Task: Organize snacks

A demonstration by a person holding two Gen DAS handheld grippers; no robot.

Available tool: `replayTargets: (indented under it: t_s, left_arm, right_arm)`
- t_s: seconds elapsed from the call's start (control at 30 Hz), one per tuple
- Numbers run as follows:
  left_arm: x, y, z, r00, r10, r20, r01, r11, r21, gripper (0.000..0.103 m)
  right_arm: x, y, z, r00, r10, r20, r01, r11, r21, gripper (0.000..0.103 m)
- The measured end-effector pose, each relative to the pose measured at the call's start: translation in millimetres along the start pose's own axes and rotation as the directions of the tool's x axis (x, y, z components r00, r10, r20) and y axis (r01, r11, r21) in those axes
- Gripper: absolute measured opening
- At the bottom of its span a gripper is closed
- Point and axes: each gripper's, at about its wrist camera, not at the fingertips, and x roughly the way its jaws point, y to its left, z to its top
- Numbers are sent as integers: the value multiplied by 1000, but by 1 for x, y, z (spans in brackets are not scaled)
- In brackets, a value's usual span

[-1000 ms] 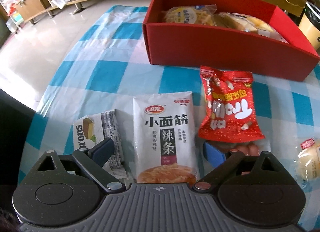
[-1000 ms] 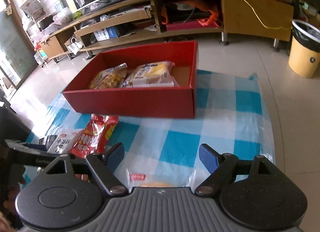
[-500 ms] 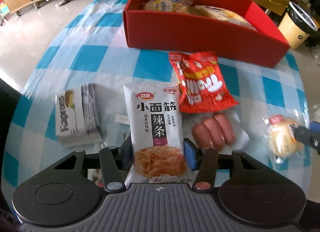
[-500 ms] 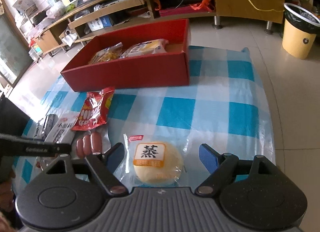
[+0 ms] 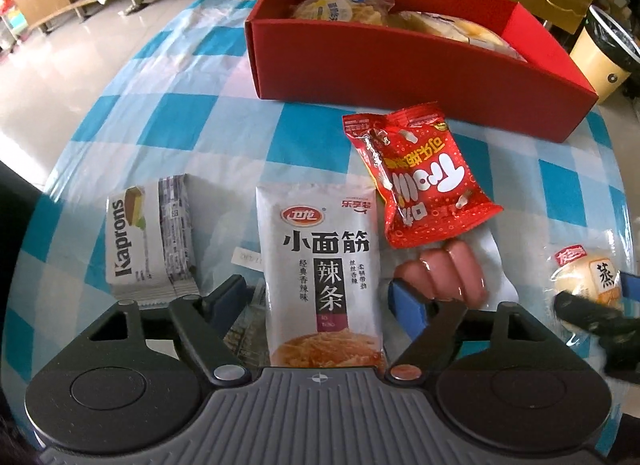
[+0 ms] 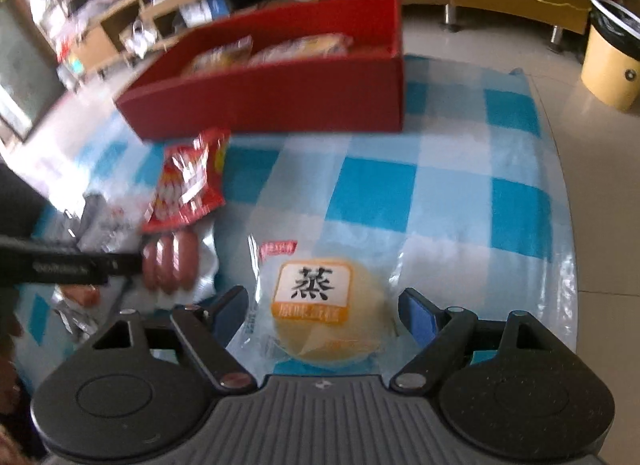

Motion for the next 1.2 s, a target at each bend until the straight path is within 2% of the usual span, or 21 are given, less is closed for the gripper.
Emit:
replayTargets:
  t_s: [0.03,0.17,0.23,0.3,0.37,0.47,0.5,0.57,0.63,0.73,0.9,1.07,1.2]
  left_arm:
    - [0,0,0,1000,-1,1,1,1000,2,84]
    - [-1,1,-5,1000,12,-2,-12,1000,11,83]
    - [-1,-1,-6,1000,19,0,-19,999,30,85]
    - [0,0,-5,1000,19,3,-19,1000,22,87]
    - [4,2,-3,1000,16,5,-16,1000,23,95]
    - [7,7,-3,1000,12,3,-12,1000,-4,96]
    - [6,7,-3,1000,14,2,-14,1000,-1,94]
    - [2,6,-5,1000,27,10,-27,1000,12,77]
    - [-4,4,-7,999,45,15,-46,999,29,64]
    - [-9,9,-7,1000,8,1,-8,1000,-2,57]
    - [-16,11,-5,1000,-26,4,26,999,-21,55]
    - [-22,11,-8,999,-39,7,40,999,-28,55]
    - [-26,13,-9,998,-53,20,54,998,-38,55]
  right_arm:
    - [4,3,-1,1000,1,-12,-2,1000,-14,89]
    - [12,19,-7,998,-70,-4,69,990,-119,94]
    - [17,21,-8,996,-86,-17,83,988,-129,103]
    - [20,27,-9,993,-118,-21,113,981,-155,103]
    - [20,28,-9,992,-127,-23,122,981,-148,103]
    - [19,26,-7,993,-114,-32,108,983,-148,103]
    - [18,25,-7,994,-107,-30,101,983,-151,102]
    - [13,23,-7,994,-109,-19,105,983,-150,93]
    - [6,19,-9,996,-91,-10,89,986,-141,84]
    - [-1,17,-11,997,-80,0,79,989,-123,80]
    - [-16,14,-10,998,-49,43,53,994,-91,73]
    - [-15,14,-12,998,-50,35,53,995,-81,72]
    - [-24,9,-12,998,-24,61,27,998,-49,72]
